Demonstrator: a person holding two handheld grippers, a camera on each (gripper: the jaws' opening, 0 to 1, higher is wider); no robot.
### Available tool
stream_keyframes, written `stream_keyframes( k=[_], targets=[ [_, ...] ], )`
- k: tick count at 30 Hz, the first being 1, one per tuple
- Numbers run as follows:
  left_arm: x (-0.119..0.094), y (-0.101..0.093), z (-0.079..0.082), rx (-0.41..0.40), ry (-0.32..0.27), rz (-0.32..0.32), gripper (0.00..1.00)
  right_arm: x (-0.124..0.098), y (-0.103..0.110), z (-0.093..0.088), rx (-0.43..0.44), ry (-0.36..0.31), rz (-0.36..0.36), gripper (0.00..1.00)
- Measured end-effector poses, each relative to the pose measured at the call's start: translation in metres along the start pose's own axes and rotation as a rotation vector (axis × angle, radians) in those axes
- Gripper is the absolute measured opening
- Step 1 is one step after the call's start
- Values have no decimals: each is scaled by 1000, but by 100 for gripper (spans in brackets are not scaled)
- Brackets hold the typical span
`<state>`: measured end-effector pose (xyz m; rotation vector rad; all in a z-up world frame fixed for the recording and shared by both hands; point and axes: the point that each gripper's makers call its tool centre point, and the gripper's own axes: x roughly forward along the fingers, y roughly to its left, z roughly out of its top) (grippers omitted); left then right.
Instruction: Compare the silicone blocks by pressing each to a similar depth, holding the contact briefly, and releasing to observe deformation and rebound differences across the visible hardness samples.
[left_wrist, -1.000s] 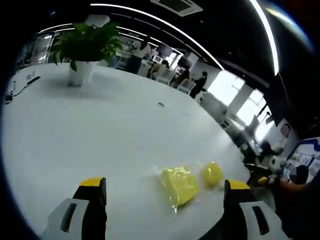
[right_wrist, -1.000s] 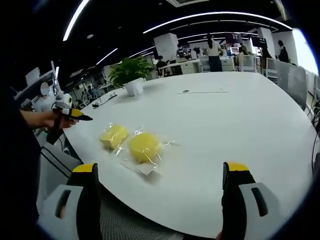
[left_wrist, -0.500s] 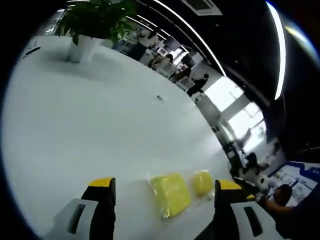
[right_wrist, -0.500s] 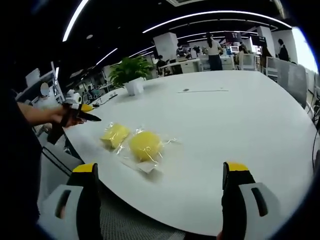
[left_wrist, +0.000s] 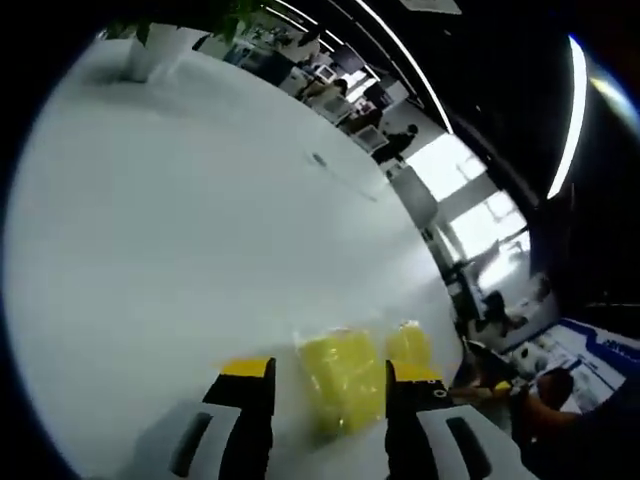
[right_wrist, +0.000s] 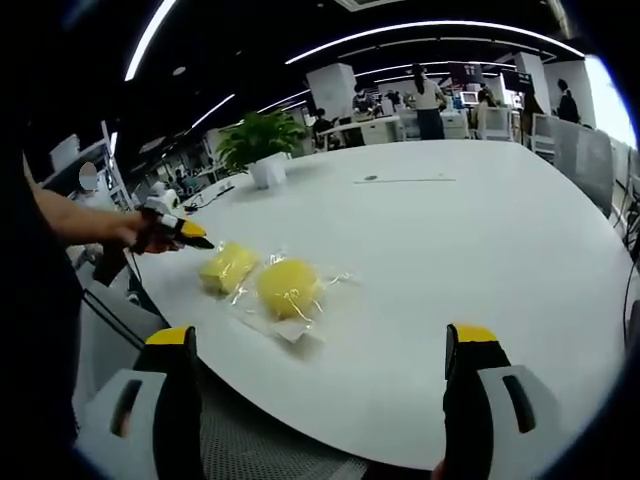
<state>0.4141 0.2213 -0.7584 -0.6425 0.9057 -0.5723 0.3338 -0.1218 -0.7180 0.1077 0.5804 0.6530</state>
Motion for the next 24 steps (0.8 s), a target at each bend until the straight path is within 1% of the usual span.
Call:
stream_keyframes(
  k=[1, 3, 5, 7, 9, 10, 11, 12, 14, 19, 24],
  targets=[
    [2, 1, 0, -11, -2, -4, 41, -1, 0, 0, 1, 0, -1, 96],
    [6, 3, 0, -35, -4, -11, 36, -2, -1, -1, 6, -1, -4, 96],
    [9, 1, -1, -42, 1, -18, 35, -3, -2, -2, 5, 2, -6, 96],
    [13, 6, -3, -46, 18, -18, 32, -3, -2, -3, 3, 7, -8, 96],
    [15, 8, -5, -58, 23, -23, 24, -3, -1, -3, 4, 6, -7, 96],
    [15, 6, -5, -58, 19, -36, 20, -3, -1, -3, 6, 4, -8, 96],
    [16, 6, -4, -77, 8, -45, 17, -4, -2, -3, 4, 3, -10, 96],
    [17, 6, -3, -97, 4, -47, 17, -4, -2, -3, 3, 2, -11, 96],
    [18, 7, -5, -105, 13, -54, 17, -4, -2, -4, 3, 3, -11, 96],
    [21, 7, -7, -113, 35, -50, 17, -4, 0, -5, 7, 6, -5, 96],
    [27, 11, -8, -119, 40, -54, 14, -5, -2, -5, 1, 16, -9, 96]
  ],
)
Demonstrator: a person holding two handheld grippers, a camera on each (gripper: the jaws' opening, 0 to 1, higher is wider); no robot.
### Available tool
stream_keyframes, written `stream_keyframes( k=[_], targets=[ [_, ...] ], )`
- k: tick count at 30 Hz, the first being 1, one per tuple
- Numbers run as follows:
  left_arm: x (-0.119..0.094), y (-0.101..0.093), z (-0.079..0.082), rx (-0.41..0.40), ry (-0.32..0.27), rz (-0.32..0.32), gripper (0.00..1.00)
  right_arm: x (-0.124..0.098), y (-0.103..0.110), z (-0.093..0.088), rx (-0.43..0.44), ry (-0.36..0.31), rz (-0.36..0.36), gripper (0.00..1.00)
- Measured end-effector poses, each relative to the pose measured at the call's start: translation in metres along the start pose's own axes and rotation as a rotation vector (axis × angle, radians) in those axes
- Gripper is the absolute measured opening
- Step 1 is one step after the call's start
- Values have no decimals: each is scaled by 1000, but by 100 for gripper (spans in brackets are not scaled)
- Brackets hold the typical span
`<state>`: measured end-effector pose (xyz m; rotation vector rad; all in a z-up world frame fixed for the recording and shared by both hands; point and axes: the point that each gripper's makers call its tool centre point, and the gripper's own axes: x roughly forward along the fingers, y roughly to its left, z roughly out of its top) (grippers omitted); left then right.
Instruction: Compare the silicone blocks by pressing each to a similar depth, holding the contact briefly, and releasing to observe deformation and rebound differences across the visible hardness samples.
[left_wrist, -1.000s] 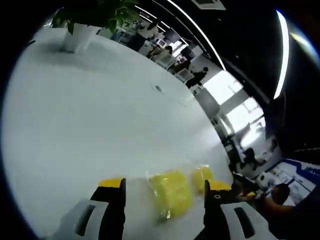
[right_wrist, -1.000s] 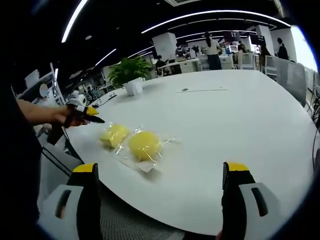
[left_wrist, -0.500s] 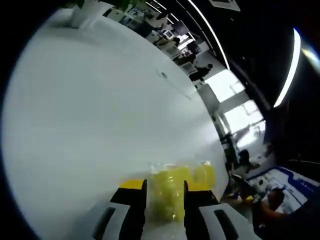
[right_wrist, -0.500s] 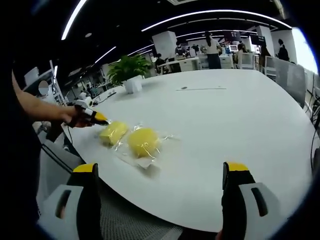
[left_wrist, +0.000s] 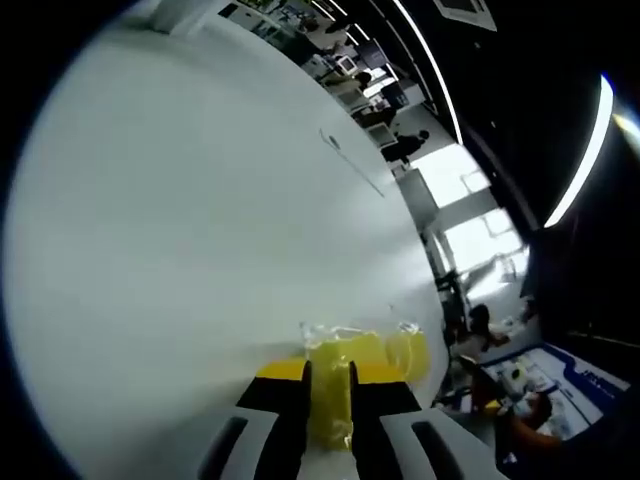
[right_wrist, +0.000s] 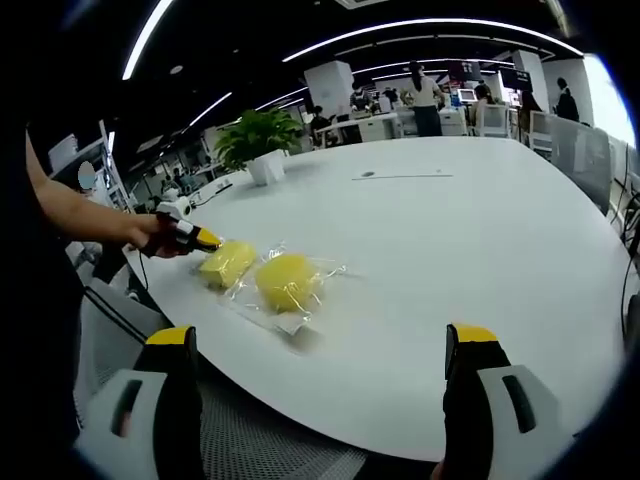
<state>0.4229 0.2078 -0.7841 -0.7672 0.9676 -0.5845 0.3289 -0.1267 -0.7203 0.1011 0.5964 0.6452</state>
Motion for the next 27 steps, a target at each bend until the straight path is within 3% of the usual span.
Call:
stream_keyframes(
  k=[4, 7, 24, 25, 26, 27],
  targets=[
    [1, -2, -2, 13, -4, 1, 9, -1, -1, 2, -2, -2, -3, 96],
    [2, -5, -10, 40, 29, -1, 0, -1, -1, 3, 2, -3, -2, 96],
    [0, -3, -10, 54, 28, 39, 0, 1, -2, 5, -8, -2, 3, 96],
    [-1, 0, -8, 50, 20, 62, 0, 1, -2, 5, -7, -2, 3, 96],
    [-2, 6, -7, -16, 3, 107, 0, 1, -2, 5, -8, -3, 2, 96],
    [0, 0, -5, 7, -10, 54, 0, 1, -2, 5, -9, -3, 2, 96]
  ],
)
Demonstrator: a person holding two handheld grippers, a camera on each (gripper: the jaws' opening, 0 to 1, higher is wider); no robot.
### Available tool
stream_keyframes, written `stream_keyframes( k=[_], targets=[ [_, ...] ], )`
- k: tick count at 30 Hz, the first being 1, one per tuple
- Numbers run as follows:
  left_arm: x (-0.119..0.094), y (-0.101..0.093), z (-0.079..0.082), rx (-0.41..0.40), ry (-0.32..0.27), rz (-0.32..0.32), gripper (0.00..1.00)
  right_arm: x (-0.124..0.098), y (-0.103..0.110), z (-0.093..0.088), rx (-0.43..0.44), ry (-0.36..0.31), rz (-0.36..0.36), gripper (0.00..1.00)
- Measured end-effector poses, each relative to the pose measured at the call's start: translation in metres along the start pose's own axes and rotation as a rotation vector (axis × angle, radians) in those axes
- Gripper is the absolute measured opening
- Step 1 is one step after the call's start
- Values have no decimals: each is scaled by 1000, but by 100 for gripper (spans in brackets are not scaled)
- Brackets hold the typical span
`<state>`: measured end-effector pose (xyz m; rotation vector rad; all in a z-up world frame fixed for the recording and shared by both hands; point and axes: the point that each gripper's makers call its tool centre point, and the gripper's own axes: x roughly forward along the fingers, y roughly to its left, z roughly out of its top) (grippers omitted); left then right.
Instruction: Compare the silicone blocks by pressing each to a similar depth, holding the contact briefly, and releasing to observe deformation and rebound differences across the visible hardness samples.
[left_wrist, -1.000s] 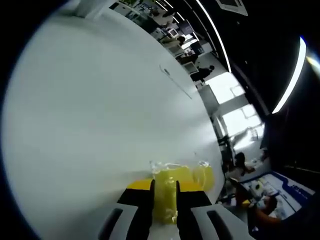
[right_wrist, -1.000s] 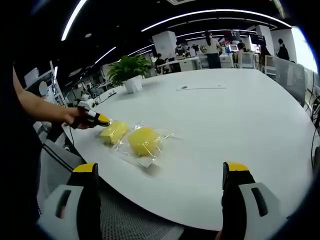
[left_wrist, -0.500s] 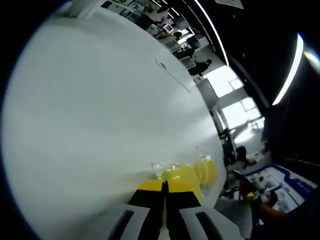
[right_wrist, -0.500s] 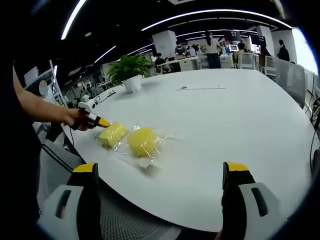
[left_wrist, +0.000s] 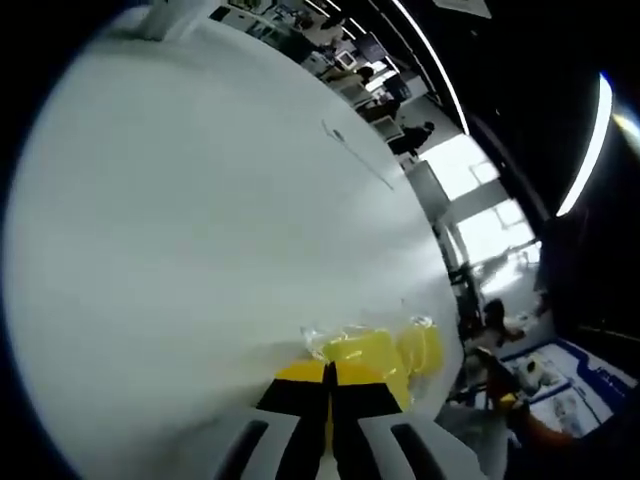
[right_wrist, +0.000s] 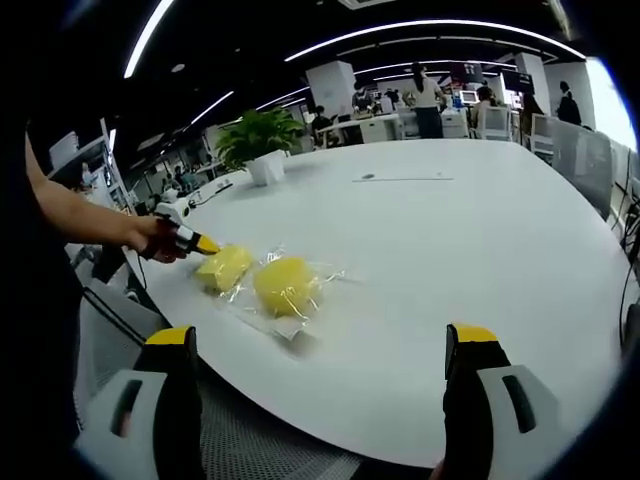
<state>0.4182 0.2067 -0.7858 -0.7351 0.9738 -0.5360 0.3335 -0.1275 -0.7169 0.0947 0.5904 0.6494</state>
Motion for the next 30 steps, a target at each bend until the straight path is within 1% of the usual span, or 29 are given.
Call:
stream_keyframes(
  k=[1, 2, 4, 5, 6, 7, 8, 9, 10, 11, 12, 15, 18, 20, 25, 30],
  targets=[
    [0, 0, 2, 52, -14, 2, 0, 0, 0, 0, 1, 0, 1, 96],
    [-1, 0, -1, 61, -2, 22, 0, 1, 1, 0, 2, 0, 4, 96],
    [-1, -1, 0, 37, -3, 15, 0, 1, 2, 1, 3, -4, 5, 96],
    [-1, 0, 0, 64, 2, 23, 0, 1, 2, 1, 5, -6, 4, 96],
    [-1, 1, 3, 117, -11, 26, 0, 2, 3, 1, 6, -7, 5, 96],
    [0, -2, 8, 126, -45, 21, 0, 2, 3, 1, 6, -7, 5, 96],
    [-1, -7, 6, 89, -29, -5, 0, 2, 4, 1, 6, -7, 6, 96],
    [-2, -9, 7, 73, -31, -6, 0, 3, 4, 0, 7, -7, 8, 96],
    [-2, -11, 7, 83, -35, -6, 0, 3, 5, 0, 7, -8, 8, 96],
    [-2, -16, 9, 114, -49, -18, 0, 3, 5, 0, 7, -8, 9, 96],
    [-2, -20, 10, 120, -56, -33, 0, 3, 6, 0, 8, -9, 11, 96],
    [-2, -27, 17, 145, -87, -51, 0, 3, 7, 0, 4, -7, 12, 96],
    [-4, -39, 23, 161, -112, -82, 0, 2, 6, 1, 9, -14, 10, 96],
    [-4, -44, 28, 193, -129, -86, 0, 2, 5, 1, 8, -14, 8, 96],
    [-10, -62, 32, 228, -146, -125, 0, 3, 6, 2, 10, -19, 10, 96],
    [-13, -74, 31, 268, -140, -162, 0, 5, 9, 3, 10, -20, 15, 96]
  ],
)
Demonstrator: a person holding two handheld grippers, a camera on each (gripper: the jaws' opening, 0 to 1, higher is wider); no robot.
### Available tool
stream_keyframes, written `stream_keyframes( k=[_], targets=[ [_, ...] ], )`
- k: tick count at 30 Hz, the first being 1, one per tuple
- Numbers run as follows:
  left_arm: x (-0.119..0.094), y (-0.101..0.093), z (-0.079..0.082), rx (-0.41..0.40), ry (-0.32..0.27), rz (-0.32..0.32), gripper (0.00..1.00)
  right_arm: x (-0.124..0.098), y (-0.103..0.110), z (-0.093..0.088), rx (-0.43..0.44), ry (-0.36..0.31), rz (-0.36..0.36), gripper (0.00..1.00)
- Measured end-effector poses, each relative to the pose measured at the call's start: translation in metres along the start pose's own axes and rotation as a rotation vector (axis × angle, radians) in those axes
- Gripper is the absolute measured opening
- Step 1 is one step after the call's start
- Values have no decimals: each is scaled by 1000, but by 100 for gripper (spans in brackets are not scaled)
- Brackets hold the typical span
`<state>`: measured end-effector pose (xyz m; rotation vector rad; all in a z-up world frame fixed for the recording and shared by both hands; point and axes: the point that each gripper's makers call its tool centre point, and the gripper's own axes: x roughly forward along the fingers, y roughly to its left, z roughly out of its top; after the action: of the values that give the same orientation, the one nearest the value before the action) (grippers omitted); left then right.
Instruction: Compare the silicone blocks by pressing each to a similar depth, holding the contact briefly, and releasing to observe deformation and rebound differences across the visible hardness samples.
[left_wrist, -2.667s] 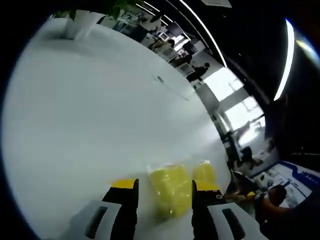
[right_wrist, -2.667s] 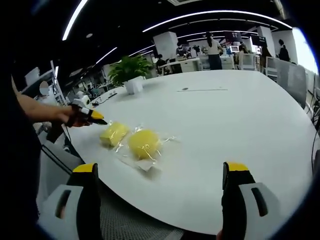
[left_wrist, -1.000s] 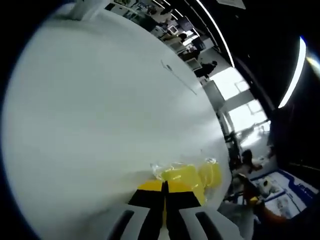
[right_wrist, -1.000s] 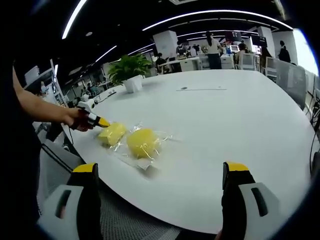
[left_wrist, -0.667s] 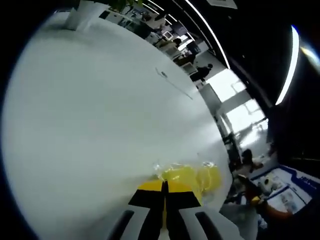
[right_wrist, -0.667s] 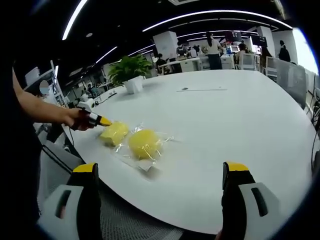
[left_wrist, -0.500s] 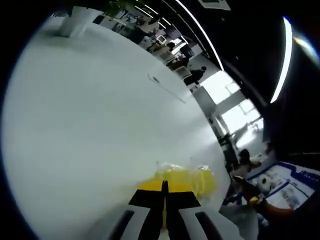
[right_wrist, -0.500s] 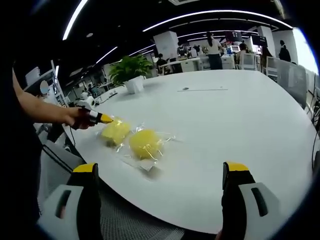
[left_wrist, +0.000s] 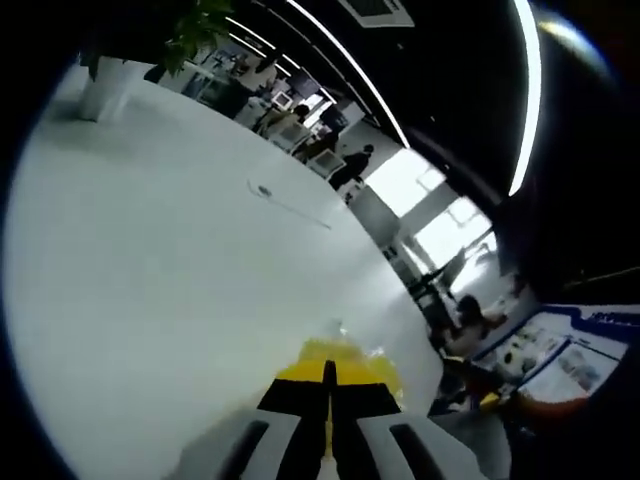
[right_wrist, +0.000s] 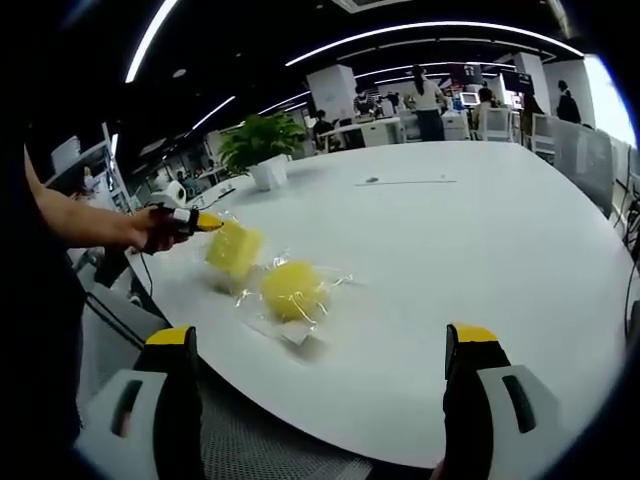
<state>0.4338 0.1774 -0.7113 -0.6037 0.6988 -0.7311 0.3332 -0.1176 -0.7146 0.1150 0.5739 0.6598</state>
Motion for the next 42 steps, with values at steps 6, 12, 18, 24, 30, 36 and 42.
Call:
stream_keyframes(
  k=[6, 12, 18, 24, 30, 36, 42],
  targets=[
    [-2, -12, 5, 13, -12, -26, 0, 1, 2, 1, -1, 0, 5, 96],
    [-3, -18, 11, -10, -2, -25, 0, 1, 3, 4, -5, -3, 8, 96],
    [-5, -36, 18, 113, -39, -82, 0, 1, 5, 5, -8, -4, 14, 96],
    [-8, -46, 26, 157, -66, -117, 0, 2, 8, 8, -14, -5, 25, 96],
    [-14, -54, 39, 127, -90, -132, 0, 3, 8, 12, -23, -8, 28, 96],
    [-24, -73, 52, 174, -112, -154, 0, 2, 12, 27, -46, -37, 38, 91],
    [-34, -91, 67, 248, -140, -159, 0, 6, 20, 47, -56, -70, 66, 95]
  ],
)
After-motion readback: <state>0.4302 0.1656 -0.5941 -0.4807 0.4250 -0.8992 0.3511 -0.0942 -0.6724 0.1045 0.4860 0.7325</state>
